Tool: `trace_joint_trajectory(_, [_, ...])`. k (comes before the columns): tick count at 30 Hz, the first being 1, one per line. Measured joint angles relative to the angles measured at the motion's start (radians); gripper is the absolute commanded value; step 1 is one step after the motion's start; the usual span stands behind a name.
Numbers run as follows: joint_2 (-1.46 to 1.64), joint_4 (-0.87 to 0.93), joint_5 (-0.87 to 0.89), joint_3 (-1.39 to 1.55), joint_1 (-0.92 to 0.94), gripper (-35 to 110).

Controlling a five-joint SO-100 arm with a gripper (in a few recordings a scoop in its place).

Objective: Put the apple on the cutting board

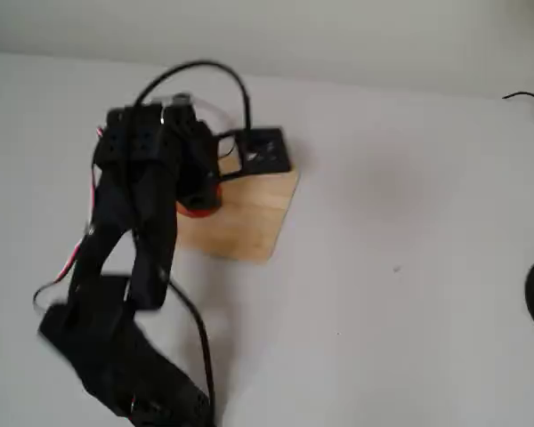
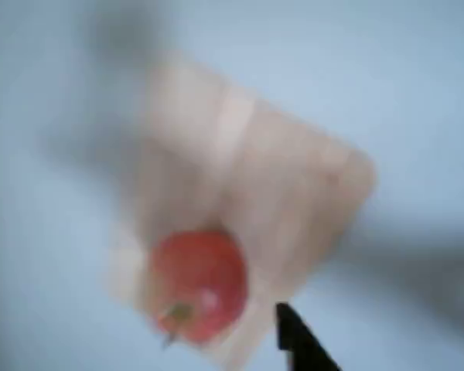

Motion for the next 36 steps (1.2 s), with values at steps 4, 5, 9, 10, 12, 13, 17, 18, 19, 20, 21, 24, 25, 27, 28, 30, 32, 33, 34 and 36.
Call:
trace_joint_trajectory(4, [0.350, 0.032, 0.087, 0.150, 0.153, 0])
trace_joint_trajectory(5, [0.460, 0.017, 0.109, 0.235, 0.179, 0])
trace_joint_trajectory(9, [1.019, -0.067, 0.126, 0.707, 0.193, 0])
trace_joint_trajectory(10, [1.172, -0.074, 0.126, 0.827, 0.193, 0])
trace_joint_trajectory(12, [1.368, -0.084, 0.121, 0.996, 0.209, 0])
trace_joint_trajectory(13, [1.443, -0.098, 0.110, 1.100, 0.213, 0])
trace_joint_trajectory(17, [1.575, -0.143, 0.078, 1.379, 0.244, 0])
trace_joint_trajectory(18, [1.588, -0.150, 0.072, 1.425, 0.249, 0])
trace_joint_trajectory(19, [1.589, -0.158, 0.067, 1.466, 0.255, 0])
trace_joint_trajectory(20, [1.592, -0.164, 0.064, 1.500, 0.259, 0])
trace_joint_trajectory(21, [1.601, -0.170, 0.064, 1.526, 0.262, 0])
trace_joint_trajectory(24, [1.608, -0.189, 0.064, 1.617, 0.272, 0])
trace_joint_trajectory(25, [1.614, -0.192, 0.064, 1.638, 0.273, 0])
trace_joint_trajectory(27, [1.620, -0.196, 0.064, 1.661, 0.279, 0])
trace_joint_trajectory(28, [1.620, -0.201, 0.064, 1.669, 0.282, 0])
trace_joint_trajectory(30, [1.620, -0.201, 0.064, 1.672, 0.288, 0])
trace_joint_trajectory(32, [1.626, -0.206, 0.064, 1.684, 0.296, 0])
trace_joint_trajectory(33, [1.628, -0.212, 0.064, 1.695, 0.299, 0])
trace_joint_trajectory(34, [1.626, -0.218, 0.064, 1.704, 0.302, 0])
trace_joint_trajectory(36, [1.617, -0.225, 0.064, 1.717, 0.308, 0])
